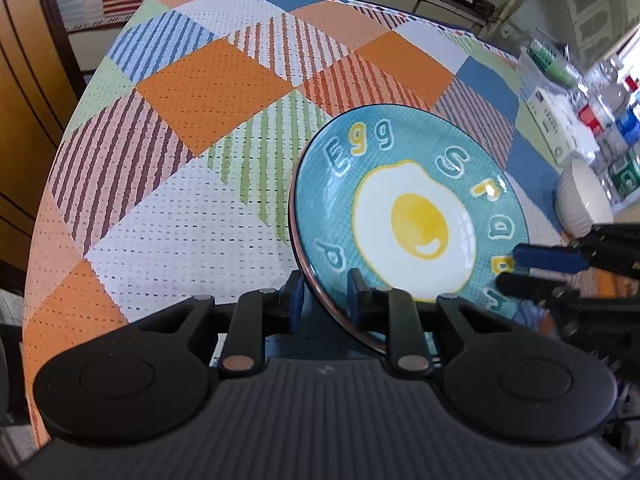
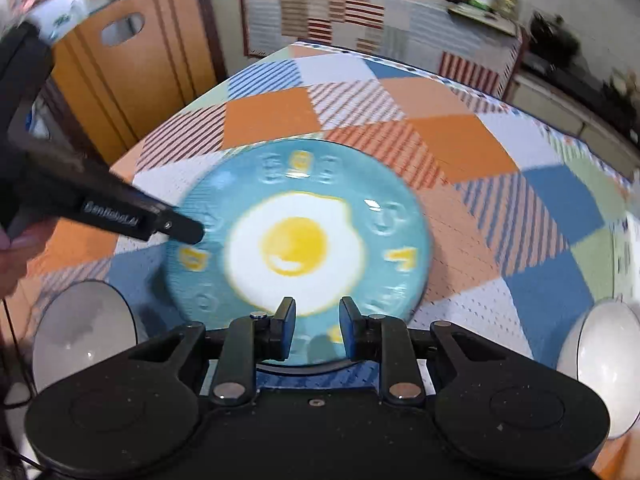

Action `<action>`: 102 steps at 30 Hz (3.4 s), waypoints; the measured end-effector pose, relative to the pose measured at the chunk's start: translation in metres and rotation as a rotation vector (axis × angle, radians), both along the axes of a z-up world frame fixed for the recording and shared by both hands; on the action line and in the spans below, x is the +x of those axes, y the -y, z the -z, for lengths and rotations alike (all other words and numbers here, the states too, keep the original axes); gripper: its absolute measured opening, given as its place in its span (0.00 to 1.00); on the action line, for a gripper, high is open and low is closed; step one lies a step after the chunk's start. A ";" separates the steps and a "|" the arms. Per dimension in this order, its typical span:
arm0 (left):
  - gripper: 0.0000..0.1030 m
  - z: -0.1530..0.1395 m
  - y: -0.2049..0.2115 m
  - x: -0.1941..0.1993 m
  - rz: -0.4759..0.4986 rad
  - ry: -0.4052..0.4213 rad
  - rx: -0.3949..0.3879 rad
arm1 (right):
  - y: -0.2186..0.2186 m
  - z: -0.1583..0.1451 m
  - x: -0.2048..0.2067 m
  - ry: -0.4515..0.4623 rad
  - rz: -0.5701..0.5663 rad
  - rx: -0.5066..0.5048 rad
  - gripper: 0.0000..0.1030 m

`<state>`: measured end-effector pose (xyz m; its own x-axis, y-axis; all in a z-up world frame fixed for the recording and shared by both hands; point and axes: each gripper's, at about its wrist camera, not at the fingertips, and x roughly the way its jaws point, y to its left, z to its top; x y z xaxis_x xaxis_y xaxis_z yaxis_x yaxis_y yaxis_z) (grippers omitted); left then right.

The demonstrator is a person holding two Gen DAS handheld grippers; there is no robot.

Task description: Organize plates and bowls

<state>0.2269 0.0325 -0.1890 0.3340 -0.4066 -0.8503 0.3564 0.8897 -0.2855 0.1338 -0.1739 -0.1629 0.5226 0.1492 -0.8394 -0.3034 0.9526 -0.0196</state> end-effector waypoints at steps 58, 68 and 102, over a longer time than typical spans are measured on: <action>0.64 -0.063 0.144 -0.135 0.259 -0.144 0.068 | 0.129 -0.020 -0.155 -0.033 -0.083 0.107 0.74; 0.54 -0.017 0.152 -0.124 0.264 -0.203 0.089 | 0.107 0.012 -0.151 -0.067 -0.126 0.143 0.90; 0.14 -0.041 0.191 -0.075 0.210 -0.033 0.072 | 0.140 0.012 -0.094 0.081 -0.017 0.249 0.97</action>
